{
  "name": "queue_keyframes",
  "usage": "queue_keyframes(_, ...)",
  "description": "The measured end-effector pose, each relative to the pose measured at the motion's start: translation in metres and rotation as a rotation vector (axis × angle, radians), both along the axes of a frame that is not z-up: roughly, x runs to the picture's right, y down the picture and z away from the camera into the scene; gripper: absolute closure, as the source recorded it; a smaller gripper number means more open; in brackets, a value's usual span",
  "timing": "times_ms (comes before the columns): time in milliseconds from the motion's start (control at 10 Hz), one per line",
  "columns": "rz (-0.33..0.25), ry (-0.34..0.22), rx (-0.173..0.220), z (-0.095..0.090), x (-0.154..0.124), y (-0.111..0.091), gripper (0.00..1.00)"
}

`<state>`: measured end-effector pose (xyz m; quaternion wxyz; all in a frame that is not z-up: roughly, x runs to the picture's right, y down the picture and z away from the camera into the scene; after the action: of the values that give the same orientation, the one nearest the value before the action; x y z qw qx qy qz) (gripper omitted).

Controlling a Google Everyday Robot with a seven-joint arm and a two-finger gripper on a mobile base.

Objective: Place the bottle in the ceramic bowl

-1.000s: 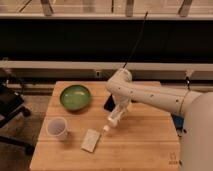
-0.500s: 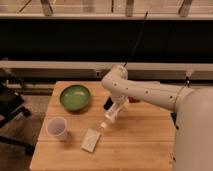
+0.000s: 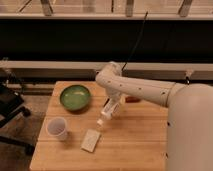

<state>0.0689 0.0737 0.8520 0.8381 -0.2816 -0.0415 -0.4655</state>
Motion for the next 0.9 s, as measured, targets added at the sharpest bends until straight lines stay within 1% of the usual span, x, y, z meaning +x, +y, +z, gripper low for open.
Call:
queue_keyframes(300, -0.028, -0.004, 0.015, 0.0, -0.025, -0.016, 0.98)
queue_keyframes(500, -0.041, -0.002, 0.022, 0.001, -0.033, -0.024, 0.98)
queue_keyframes(600, -0.05, -0.005, 0.025, 0.002, -0.044, -0.027, 0.98)
queue_keyframes(800, -0.071, -0.012, 0.032, 0.004, -0.078, -0.035, 0.98)
queue_keyframes(900, -0.077, -0.013, 0.035, 0.006, -0.086, -0.038, 0.98)
